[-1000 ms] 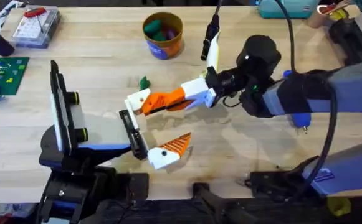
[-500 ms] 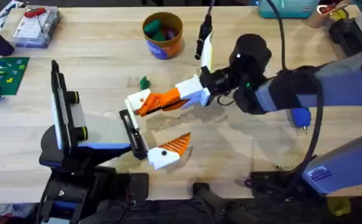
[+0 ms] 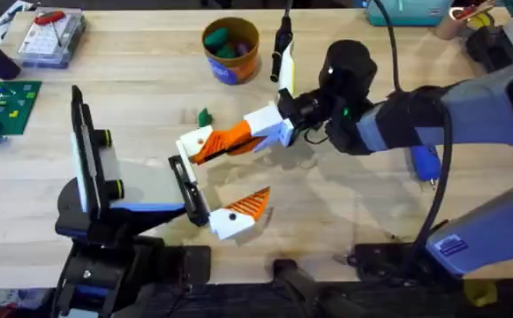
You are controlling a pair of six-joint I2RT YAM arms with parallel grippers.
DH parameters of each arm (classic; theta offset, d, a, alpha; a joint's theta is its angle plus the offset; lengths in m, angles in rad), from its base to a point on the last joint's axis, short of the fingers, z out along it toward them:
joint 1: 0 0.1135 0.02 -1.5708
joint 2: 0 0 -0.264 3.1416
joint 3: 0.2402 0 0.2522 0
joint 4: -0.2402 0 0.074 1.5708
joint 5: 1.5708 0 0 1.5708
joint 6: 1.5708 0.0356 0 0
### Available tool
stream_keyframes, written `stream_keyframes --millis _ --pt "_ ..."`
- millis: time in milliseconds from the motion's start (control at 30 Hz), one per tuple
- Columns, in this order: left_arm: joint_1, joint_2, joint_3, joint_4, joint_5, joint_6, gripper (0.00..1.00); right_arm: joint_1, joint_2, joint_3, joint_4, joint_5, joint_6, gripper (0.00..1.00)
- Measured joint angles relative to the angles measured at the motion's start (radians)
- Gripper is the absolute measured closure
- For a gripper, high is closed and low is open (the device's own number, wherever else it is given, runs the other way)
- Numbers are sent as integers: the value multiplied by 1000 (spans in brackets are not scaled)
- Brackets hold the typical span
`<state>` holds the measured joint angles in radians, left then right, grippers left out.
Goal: Pick up the gripper from the table and insert it into the empty holder that is missing its gripper. Then pick up a screw, insert it into the mounting hole, and use the screwdriver to tighten it. Finally, clean up the table by picking up the vegetable and placing it into the bucket.
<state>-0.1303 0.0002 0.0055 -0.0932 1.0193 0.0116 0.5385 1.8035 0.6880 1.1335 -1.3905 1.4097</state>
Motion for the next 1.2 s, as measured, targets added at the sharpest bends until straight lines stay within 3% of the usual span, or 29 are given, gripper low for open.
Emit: stream_keyframes --millis 700,1200 --pt "0 0 0 2 -18 -1 14 -13 53 59 0 -23 -4 982" --pt "6 0 0 3 -41 -6 14 3 52 47 9 36 -4 982"
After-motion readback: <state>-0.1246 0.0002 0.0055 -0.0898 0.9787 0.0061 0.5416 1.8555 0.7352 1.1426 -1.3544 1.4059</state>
